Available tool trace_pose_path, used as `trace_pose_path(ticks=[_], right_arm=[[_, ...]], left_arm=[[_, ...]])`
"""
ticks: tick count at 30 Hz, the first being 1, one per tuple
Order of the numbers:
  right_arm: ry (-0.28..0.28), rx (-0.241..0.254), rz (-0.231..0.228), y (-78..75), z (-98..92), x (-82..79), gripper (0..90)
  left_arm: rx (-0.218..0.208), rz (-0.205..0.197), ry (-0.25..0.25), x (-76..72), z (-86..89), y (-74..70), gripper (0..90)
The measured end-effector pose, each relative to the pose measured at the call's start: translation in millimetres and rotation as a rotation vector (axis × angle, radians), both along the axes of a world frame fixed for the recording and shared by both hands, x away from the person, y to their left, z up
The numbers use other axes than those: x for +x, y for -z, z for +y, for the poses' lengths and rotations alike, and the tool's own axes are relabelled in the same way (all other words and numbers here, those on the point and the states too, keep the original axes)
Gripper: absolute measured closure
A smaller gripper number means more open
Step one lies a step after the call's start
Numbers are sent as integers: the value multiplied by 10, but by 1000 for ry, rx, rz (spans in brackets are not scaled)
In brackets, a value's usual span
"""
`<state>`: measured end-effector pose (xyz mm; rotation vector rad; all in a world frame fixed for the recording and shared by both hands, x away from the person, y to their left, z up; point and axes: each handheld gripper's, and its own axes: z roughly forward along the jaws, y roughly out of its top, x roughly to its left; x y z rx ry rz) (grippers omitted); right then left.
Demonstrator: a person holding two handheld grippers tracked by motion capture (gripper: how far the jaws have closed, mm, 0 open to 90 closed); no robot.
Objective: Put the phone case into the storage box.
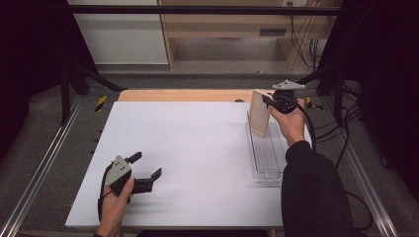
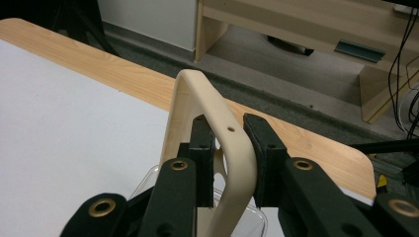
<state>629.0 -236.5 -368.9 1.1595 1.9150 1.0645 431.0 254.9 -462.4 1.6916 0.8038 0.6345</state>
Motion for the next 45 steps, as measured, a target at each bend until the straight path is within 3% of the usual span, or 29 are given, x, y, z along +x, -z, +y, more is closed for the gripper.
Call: trace_pose_path(ticks=[20,45], right_arm=[[44,-11,-32,26,66,40,700],[92,15,-56,65,79,106,614]], left_arm=[[0,-2,-2,-2,1,-1,45],[-1,0,0,-3,-3,3,45]])
